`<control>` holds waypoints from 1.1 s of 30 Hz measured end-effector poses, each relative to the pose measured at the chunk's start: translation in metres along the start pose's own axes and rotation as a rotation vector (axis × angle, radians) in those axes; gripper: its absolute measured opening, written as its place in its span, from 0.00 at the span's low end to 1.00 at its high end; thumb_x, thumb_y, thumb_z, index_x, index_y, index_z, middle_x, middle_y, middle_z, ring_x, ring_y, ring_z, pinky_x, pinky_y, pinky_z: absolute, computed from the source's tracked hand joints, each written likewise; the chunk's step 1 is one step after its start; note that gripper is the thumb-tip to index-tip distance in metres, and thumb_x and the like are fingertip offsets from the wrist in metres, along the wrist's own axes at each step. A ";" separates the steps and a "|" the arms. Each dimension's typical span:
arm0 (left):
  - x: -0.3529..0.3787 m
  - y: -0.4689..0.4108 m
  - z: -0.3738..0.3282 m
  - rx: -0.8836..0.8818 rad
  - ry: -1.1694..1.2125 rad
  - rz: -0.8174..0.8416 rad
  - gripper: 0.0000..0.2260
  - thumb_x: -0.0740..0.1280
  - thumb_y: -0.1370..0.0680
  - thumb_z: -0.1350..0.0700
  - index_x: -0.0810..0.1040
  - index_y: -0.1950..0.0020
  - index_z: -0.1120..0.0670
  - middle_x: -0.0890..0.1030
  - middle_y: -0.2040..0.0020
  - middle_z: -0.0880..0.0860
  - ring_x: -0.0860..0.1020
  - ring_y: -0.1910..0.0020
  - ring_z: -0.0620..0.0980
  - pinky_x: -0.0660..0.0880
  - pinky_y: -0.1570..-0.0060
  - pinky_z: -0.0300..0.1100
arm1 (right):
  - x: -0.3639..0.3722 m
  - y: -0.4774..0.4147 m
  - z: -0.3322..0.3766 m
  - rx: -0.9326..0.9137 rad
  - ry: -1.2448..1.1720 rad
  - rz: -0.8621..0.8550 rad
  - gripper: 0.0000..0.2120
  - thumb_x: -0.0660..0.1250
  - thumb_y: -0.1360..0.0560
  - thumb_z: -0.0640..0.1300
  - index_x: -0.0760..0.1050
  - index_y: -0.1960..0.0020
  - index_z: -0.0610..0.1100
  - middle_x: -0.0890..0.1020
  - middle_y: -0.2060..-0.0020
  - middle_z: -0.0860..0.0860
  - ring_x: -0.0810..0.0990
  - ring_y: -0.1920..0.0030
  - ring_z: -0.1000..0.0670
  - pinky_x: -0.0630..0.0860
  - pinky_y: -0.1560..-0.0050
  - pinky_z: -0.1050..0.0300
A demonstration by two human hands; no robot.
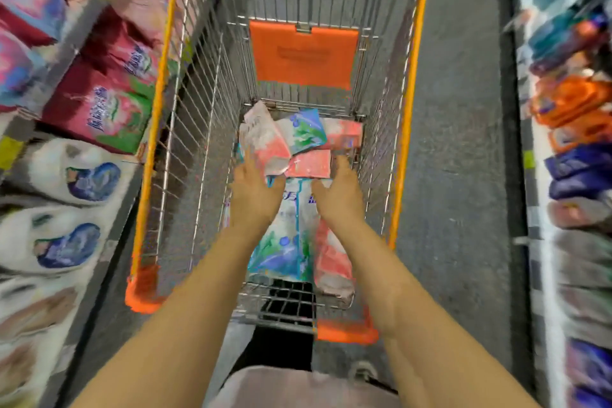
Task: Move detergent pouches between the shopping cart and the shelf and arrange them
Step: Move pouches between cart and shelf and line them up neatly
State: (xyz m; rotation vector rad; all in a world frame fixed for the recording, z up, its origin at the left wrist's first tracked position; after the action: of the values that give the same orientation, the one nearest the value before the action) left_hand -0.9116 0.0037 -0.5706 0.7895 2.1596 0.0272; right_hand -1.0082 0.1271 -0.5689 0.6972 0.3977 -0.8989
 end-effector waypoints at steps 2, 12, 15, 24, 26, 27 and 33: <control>0.027 -0.019 0.015 -0.040 0.000 0.104 0.35 0.67 0.29 0.46 0.59 0.27 0.57 0.70 0.33 0.62 0.71 0.36 0.61 0.68 0.37 0.53 | 0.017 -0.020 -0.022 0.124 0.041 0.006 0.33 0.65 0.25 0.43 0.54 0.25 0.42 0.65 0.29 0.40 0.64 0.30 0.42 0.60 0.32 0.53; 0.164 -0.021 0.056 -0.261 -0.235 0.718 0.16 0.56 0.20 0.51 0.73 0.39 0.59 0.76 0.39 0.61 0.74 0.40 0.57 0.67 0.50 0.43 | 0.080 -0.034 -0.120 0.523 0.172 0.064 0.29 0.56 0.21 0.42 0.50 0.24 0.40 0.60 0.27 0.39 0.60 0.27 0.41 0.59 0.28 0.49; 0.170 -0.021 0.060 -0.300 -0.190 0.735 0.15 0.56 0.20 0.49 0.77 0.52 0.57 0.80 0.47 0.60 0.76 0.47 0.56 0.65 0.56 0.41 | 0.075 -0.037 -0.121 0.501 0.171 0.066 0.26 0.56 0.21 0.43 0.55 0.25 0.39 0.64 0.28 0.41 0.64 0.29 0.43 0.60 0.31 0.54; 0.193 -0.015 0.049 -0.472 -0.071 0.831 0.22 0.57 0.21 0.44 0.78 0.41 0.60 0.79 0.43 0.61 0.77 0.47 0.56 0.69 0.51 0.40 | 0.063 -0.030 -0.118 0.562 0.013 0.025 0.12 0.53 0.18 0.42 0.74 0.43 0.41 0.81 0.47 0.42 0.78 0.54 0.47 0.64 0.64 0.65; 0.196 -0.014 0.046 -0.506 -0.012 0.819 0.21 0.58 0.20 0.47 0.76 0.39 0.63 0.77 0.40 0.62 0.75 0.40 0.58 0.69 0.43 0.42 | 0.059 -0.027 -0.115 0.540 -0.024 0.020 0.13 0.54 0.19 0.39 0.71 0.39 0.39 0.80 0.47 0.40 0.77 0.54 0.47 0.61 0.65 0.67; 0.198 -0.014 0.045 -0.520 0.034 0.803 0.18 0.60 0.20 0.49 0.76 0.40 0.63 0.77 0.40 0.63 0.75 0.40 0.59 0.69 0.41 0.44 | 0.058 -0.025 -0.114 0.526 -0.054 0.024 0.13 0.55 0.21 0.36 0.70 0.37 0.38 0.80 0.47 0.39 0.76 0.55 0.48 0.60 0.66 0.67; 0.168 -0.021 0.042 -0.476 0.346 0.590 0.08 0.62 0.21 0.59 0.77 0.44 0.58 0.81 0.51 0.57 0.79 0.51 0.53 0.76 0.56 0.37 | 0.058 -0.012 -0.090 0.299 -0.025 -0.040 0.27 0.63 0.28 0.35 0.66 0.29 0.44 0.76 0.37 0.43 0.72 0.36 0.45 0.66 0.38 0.60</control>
State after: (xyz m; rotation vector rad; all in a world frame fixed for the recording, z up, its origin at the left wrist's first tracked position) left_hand -0.9726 0.0685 -0.7211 1.1571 2.0188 1.0034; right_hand -0.9882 0.1514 -0.6714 0.9534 0.2571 -1.0157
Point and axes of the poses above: each hand's wrist, its own y-axis away from the middle knuckle, its own x-axis out of the palm, z = x × y, the point moved 6 cm from there along -y, towards the middle knuckle
